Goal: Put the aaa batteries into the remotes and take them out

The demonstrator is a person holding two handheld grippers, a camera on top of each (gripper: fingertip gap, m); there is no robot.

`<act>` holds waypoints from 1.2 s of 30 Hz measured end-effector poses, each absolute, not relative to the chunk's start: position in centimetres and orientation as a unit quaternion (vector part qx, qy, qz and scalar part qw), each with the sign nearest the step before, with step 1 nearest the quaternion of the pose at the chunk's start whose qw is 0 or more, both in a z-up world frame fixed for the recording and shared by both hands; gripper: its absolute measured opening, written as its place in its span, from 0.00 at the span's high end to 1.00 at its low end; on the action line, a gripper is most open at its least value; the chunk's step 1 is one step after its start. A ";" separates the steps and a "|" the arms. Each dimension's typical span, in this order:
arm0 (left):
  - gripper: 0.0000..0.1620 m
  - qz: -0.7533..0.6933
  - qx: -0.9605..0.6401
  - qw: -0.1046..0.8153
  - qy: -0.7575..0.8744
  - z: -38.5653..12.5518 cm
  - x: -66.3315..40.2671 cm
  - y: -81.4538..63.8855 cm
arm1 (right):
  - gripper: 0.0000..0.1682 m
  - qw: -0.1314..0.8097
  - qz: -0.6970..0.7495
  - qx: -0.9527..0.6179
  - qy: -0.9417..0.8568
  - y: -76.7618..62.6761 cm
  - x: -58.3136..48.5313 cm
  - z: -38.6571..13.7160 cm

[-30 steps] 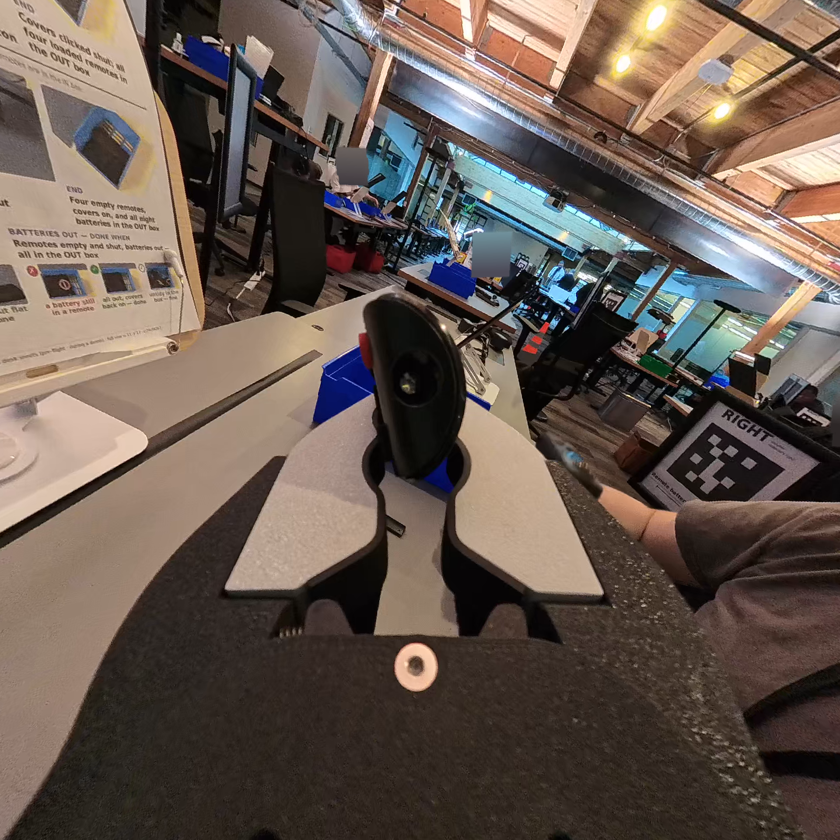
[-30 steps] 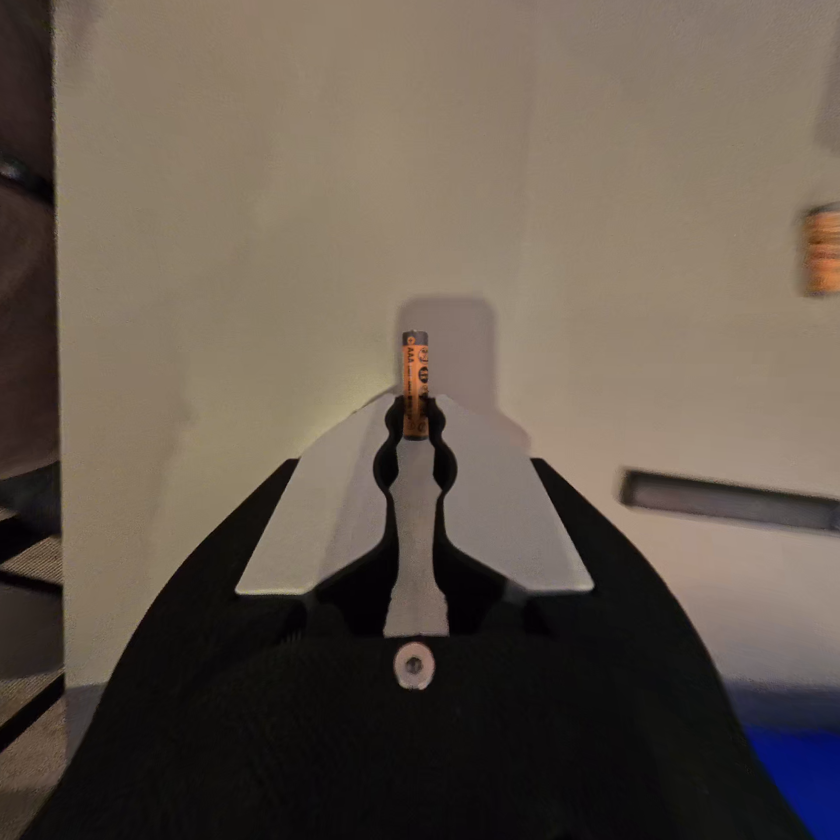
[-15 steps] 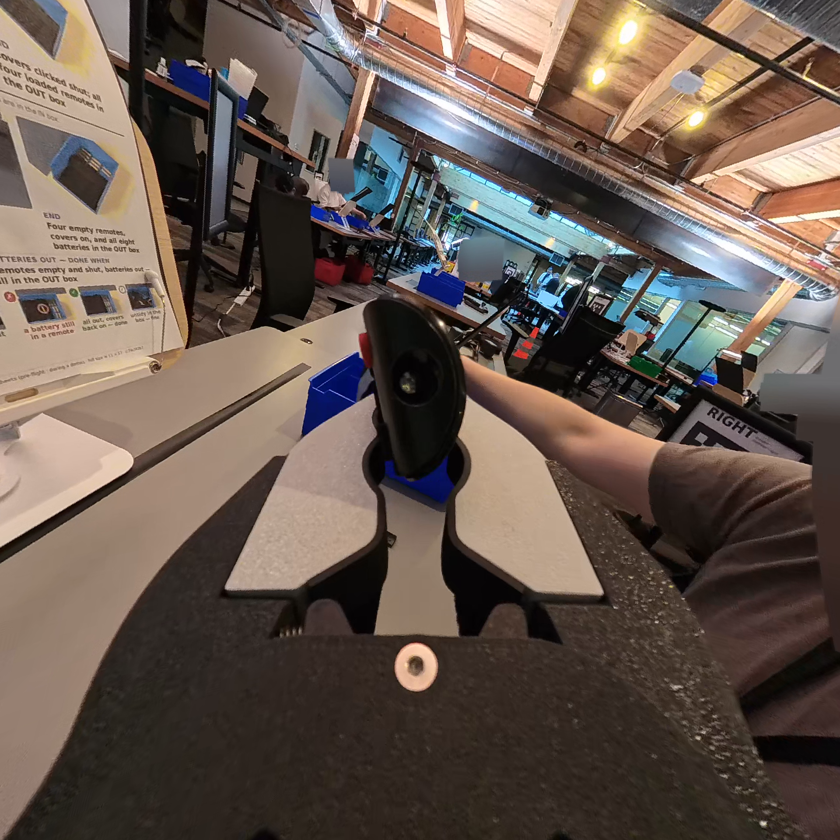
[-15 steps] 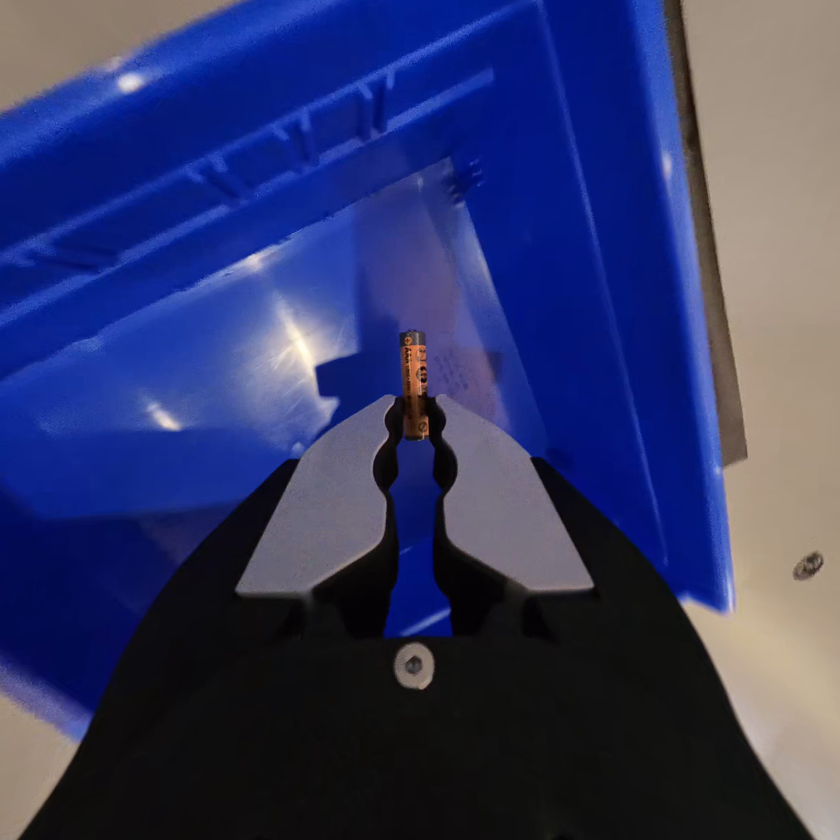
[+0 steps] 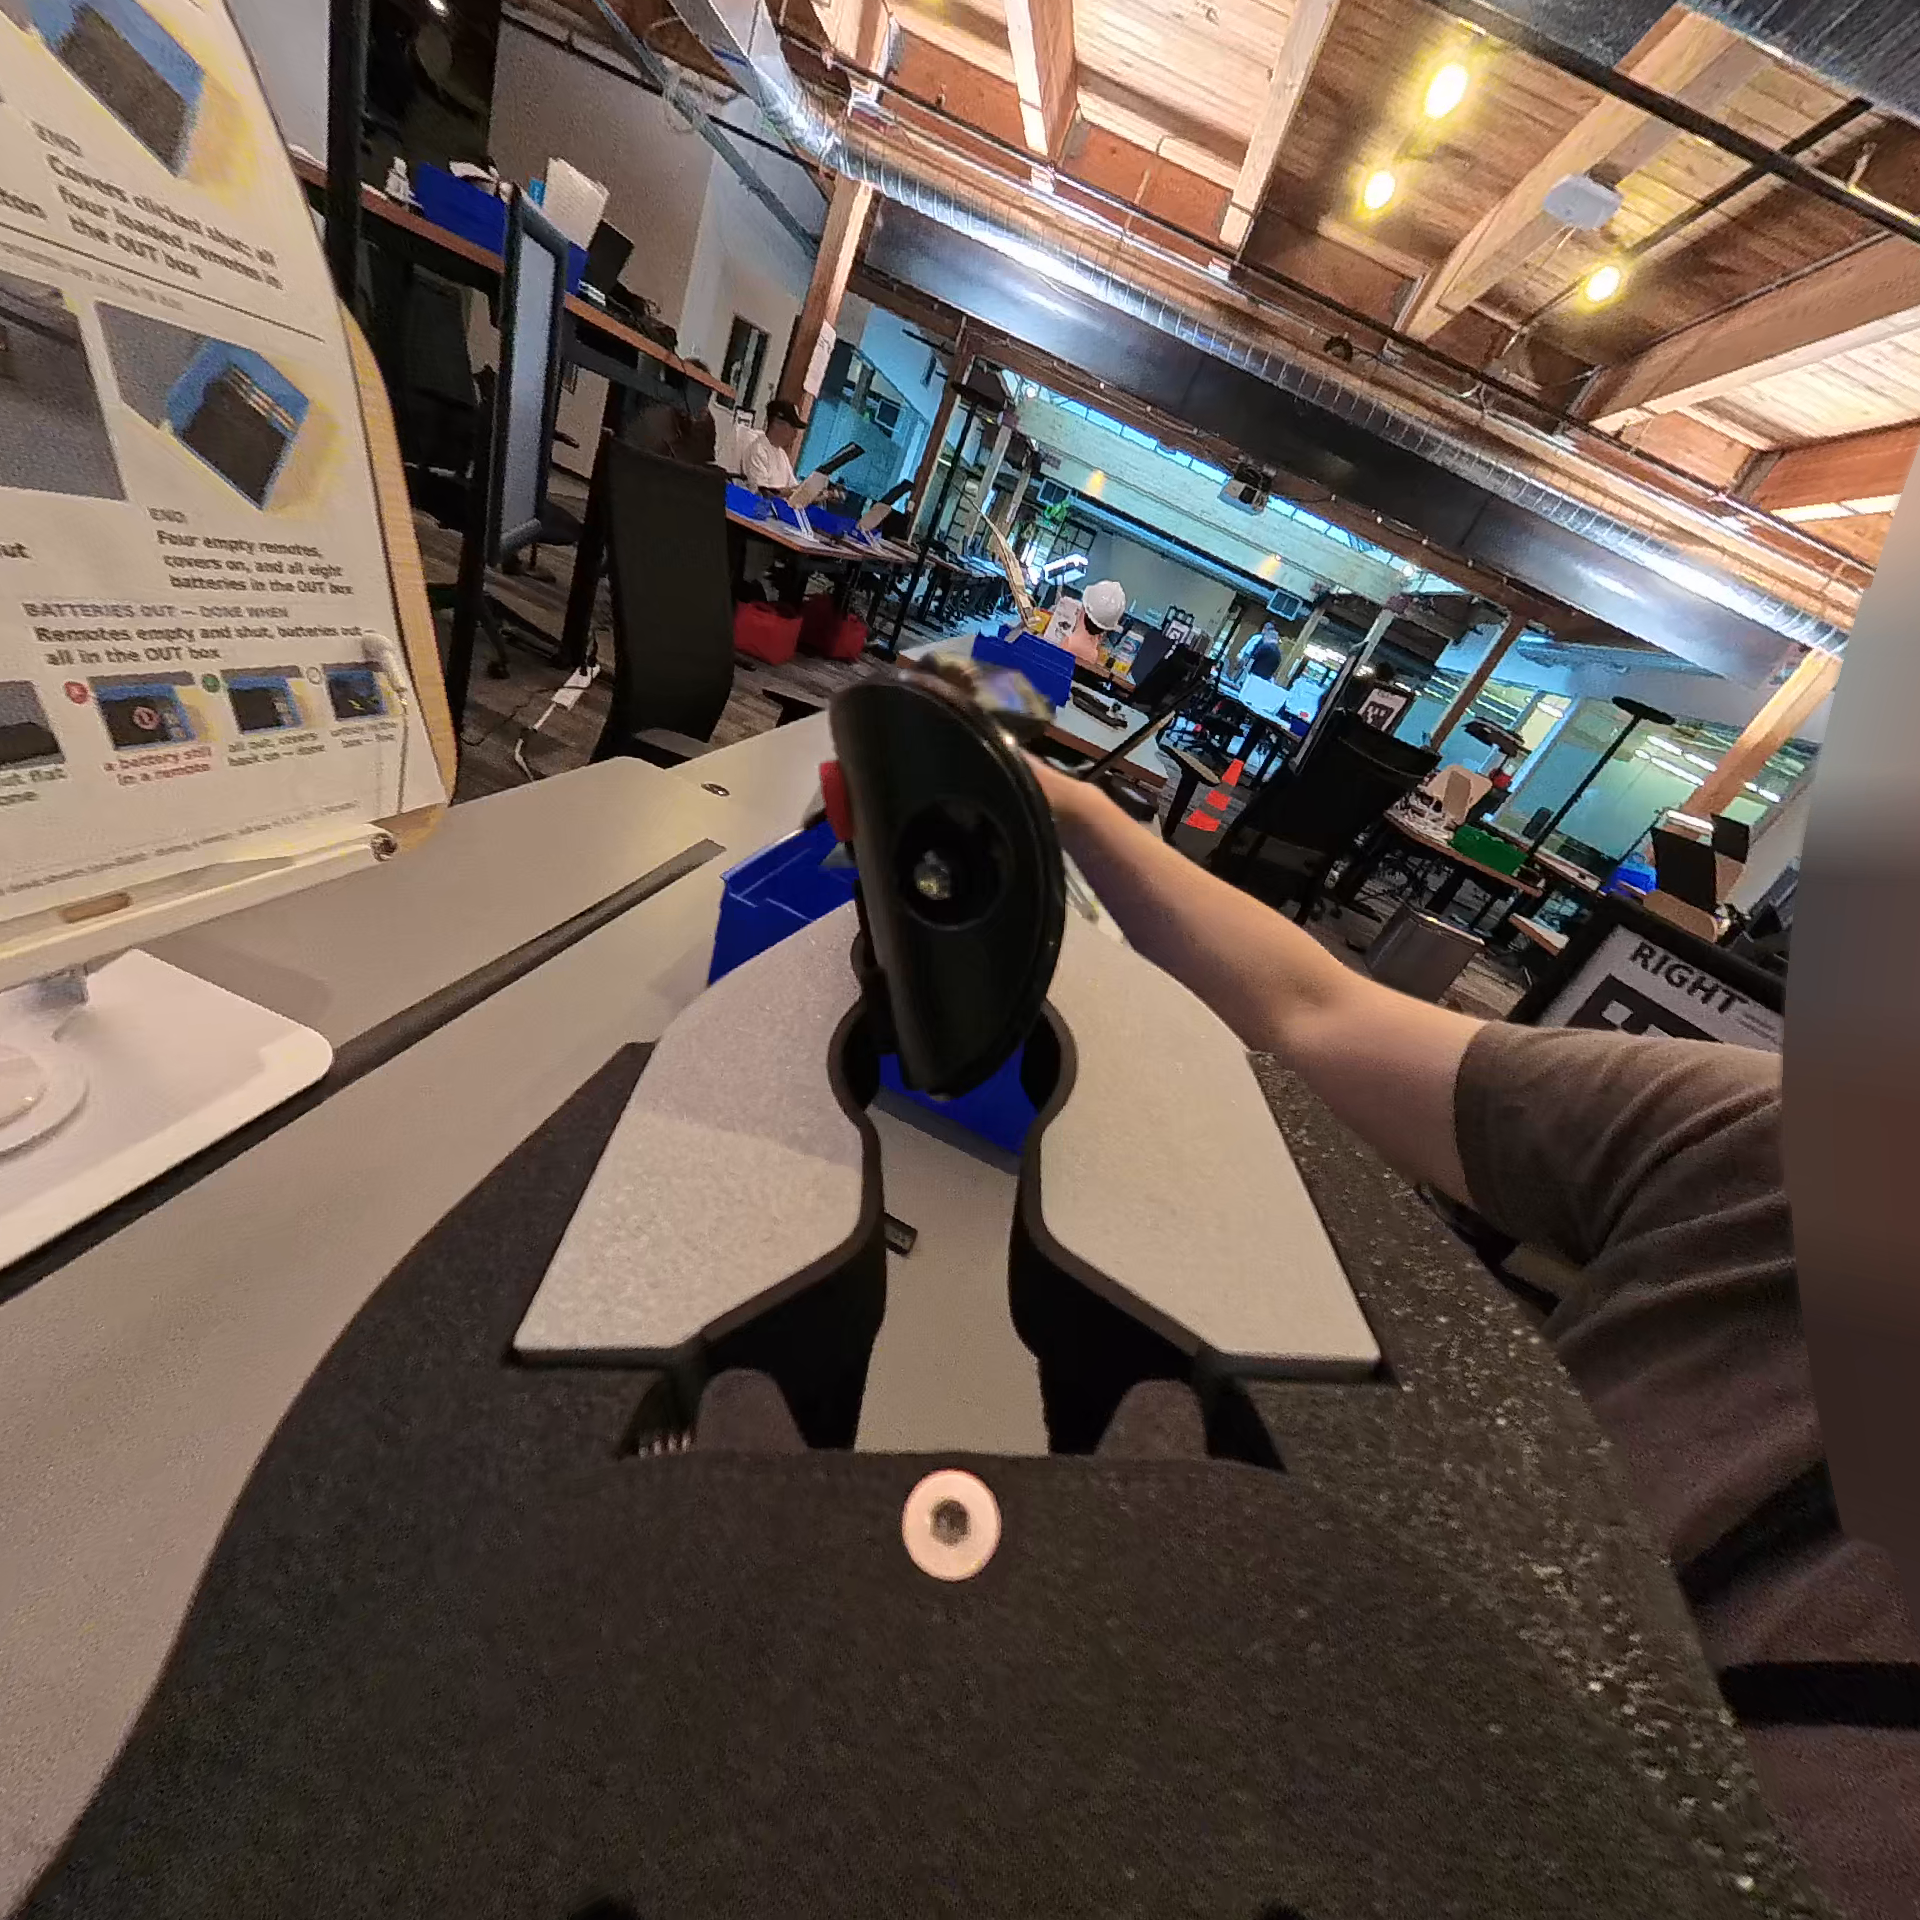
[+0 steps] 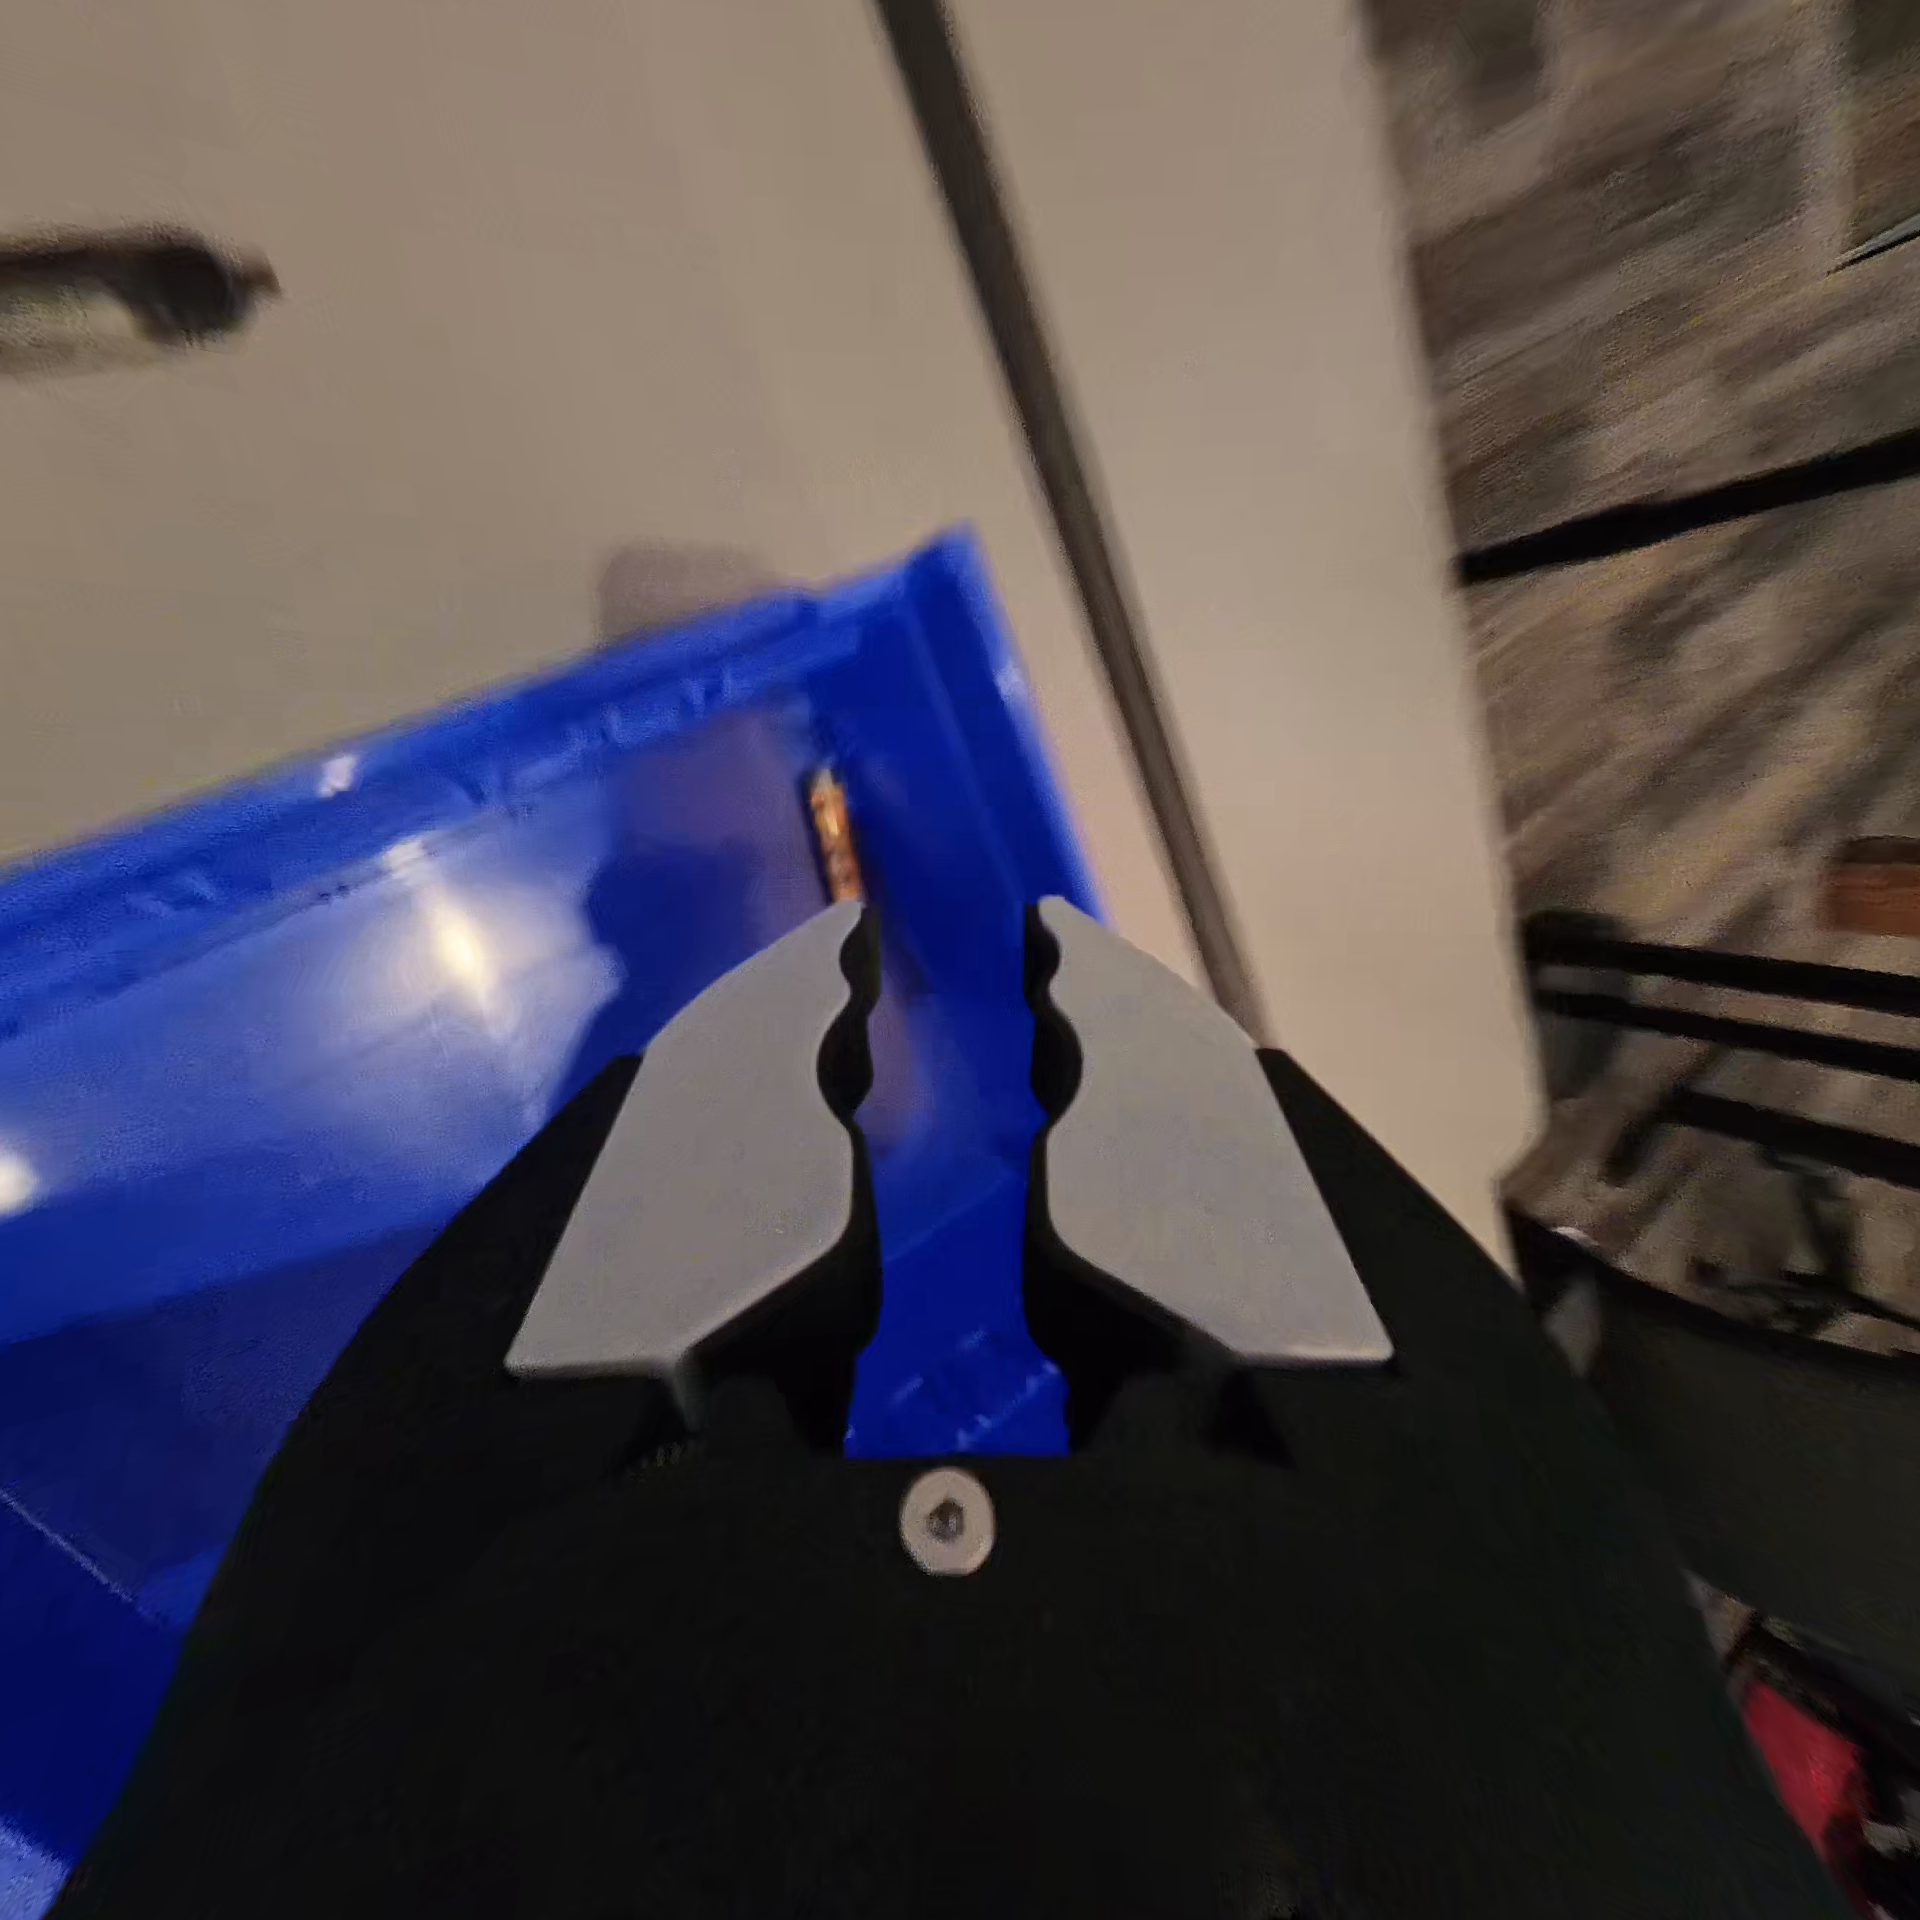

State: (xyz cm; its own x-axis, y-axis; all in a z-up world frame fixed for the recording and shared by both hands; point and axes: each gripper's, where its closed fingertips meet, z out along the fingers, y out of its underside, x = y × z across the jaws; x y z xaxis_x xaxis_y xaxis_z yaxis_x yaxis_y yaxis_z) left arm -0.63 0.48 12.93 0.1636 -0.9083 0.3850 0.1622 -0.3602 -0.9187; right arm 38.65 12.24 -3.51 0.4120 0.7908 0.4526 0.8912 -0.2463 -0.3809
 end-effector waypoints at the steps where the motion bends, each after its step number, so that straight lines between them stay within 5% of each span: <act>1: 0.86 -0.565 -0.599 0.475 0.309 13.0 -0.9 0.6 | 0.82 0.335 -0.086 -0.770 -0.537 11.6 36.9 -1.1; 4: 0.86 -0.559 -0.601 0.485 0.301 13.2 -1.5 0.9 | 0.84 0.411 0.007 -0.696 -0.589 7.6 26.9 2.0; 9: 0.86 -0.538 -0.615 0.498 0.291 13.0 -2.7 1.4 | 0.85 0.298 0.119 -0.639 -0.699 2.0 13.1 -6.8; 15: 0.86 -0.549 -0.601 0.508 0.281 13.7 -4.2 1.0 | 0.89 0.200 0.105 -0.642 -0.732 3.3 8.8 -14.7; 23: 0.86 -0.558 -0.586 0.518 0.277 14.5 -5.3 0.6 | 0.93 0.200 0.121 -0.631 -0.740 2.5 8.0 -14.5; 31: 0.86 -0.557 -0.574 0.534 0.274 15.5 -6.1 -0.1 | 0.93 0.394 0.010 -0.657 -0.642 5.7 24.4 2.0; 36: 0.86 -0.580 -0.564 0.516 0.282 15.5 -4.7 -0.3 | 0.93 0.263 -0.078 -0.767 -0.580 8.3 39.8 -4.1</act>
